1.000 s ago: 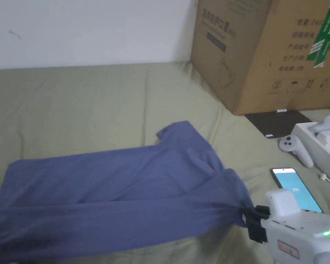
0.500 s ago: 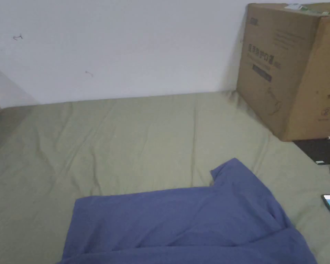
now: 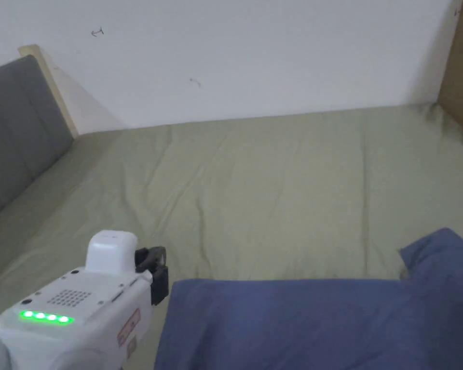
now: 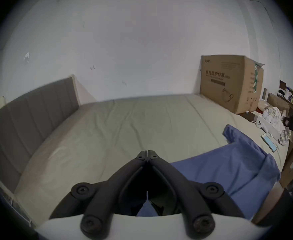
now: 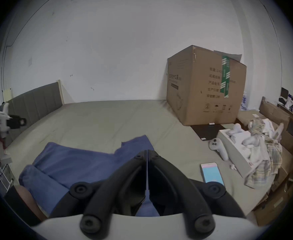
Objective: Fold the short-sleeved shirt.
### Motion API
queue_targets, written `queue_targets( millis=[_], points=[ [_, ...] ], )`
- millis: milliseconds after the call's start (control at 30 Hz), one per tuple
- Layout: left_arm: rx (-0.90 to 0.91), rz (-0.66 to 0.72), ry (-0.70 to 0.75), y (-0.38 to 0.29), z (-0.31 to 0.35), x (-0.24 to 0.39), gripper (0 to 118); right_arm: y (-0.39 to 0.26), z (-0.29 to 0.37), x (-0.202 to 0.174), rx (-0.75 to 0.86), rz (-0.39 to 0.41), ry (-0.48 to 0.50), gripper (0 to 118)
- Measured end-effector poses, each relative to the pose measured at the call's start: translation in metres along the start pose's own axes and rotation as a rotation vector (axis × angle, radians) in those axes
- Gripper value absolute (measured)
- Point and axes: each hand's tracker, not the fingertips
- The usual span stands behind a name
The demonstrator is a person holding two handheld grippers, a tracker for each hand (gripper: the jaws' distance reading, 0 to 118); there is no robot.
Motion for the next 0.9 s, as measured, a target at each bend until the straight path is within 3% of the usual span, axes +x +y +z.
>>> queue_targets(
  millis=[100,133,167,200,233,267,367,433,467,500,567,667,700,733,767,800,833,867,900],
  points=[
    [-0.192,0.025,0.011,-0.007,-0.084,-0.018,0,0.000,-0.026,-0.017,-0.022,0.005,0.033,2],
    [-0.247,0.051,0.040,-0.018,-0.105,-0.021,12,-0.002,-0.034,-0.018,-0.032,0.006,0.043,2],
    [-0.301,0.068,0.033,-0.026,-0.122,-0.026,42,-0.004,-0.040,-0.018,-0.043,0.005,0.056,2],
    [-0.368,0.107,0.007,-0.037,-0.137,-0.032,95,-0.002,-0.045,-0.031,-0.056,0.010,0.063,2],
    [-0.428,0.159,-0.016,-0.050,-0.148,-0.037,114,-0.004,-0.049,-0.034,-0.068,0.017,0.066,2],
    [-0.440,0.203,-0.025,-0.064,-0.153,-0.039,116,-0.008,-0.055,-0.036,-0.085,0.026,0.072,2],
    [-0.462,0.194,0.013,-0.081,-0.164,-0.035,110,-0.017,-0.066,-0.030,-0.124,0.046,0.079,2],
    [-0.463,0.149,0.034,-0.086,-0.155,-0.023,92,-0.023,-0.074,-0.030,-0.155,0.065,0.067,2],
    [-0.415,0.109,0.052,-0.081,-0.144,-0.018,65,-0.025,-0.077,-0.028,-0.166,0.067,0.065,2],
    [-0.354,0.105,-0.022,-0.078,-0.136,-0.013,1,-0.026,-0.080,-0.026,-0.169,0.067,0.070,2],
    [-0.364,0.087,-0.113,-0.077,-0.123,-0.005,3,-0.031,-0.092,-0.020,-0.189,0.071,0.074,2],
    [-0.339,0.046,-0.104,-0.072,-0.113,0.007,3,-0.033,-0.126,0.001,-0.294,0.062,0.038,2],
    [-0.310,0.046,-0.100,-0.071,-0.108,0.008,3,-0.031,-0.142,0.007,-0.359,0.045,0.031,17],
    [-0.288,0.052,-0.091,-0.069,-0.104,0.008,3,-0.032,-0.160,0.023,-0.435,0.026,0.042,17],
    [-0.290,0.063,-0.087,-0.067,-0.102,0.007,3,-0.031,-0.173,0.029,-0.468,0.004,0.047,25],
    [-0.289,0.075,-0.083,-0.064,-0.109,0.002,3,-0.030,-0.190,0.034,-0.489,-0.018,0.053,48],
    [-0.277,0.090,-0.080,-0.064,-0.107,0.000,3,-0.031,-0.207,0.038,-0.531,-0.020,0.064,89],
    [-0.278,0.097,-0.082,-0.063,-0.106,0.000,3,-0.033,-0.218,0.038,-0.548,-0.022,0.071,115],
    [-0.278,0.100,-0.083,-0.063,-0.105,-0.001,3,-0.033,-0.229,0.041,-0.565,-0.035,0.095,118]
  ],
)
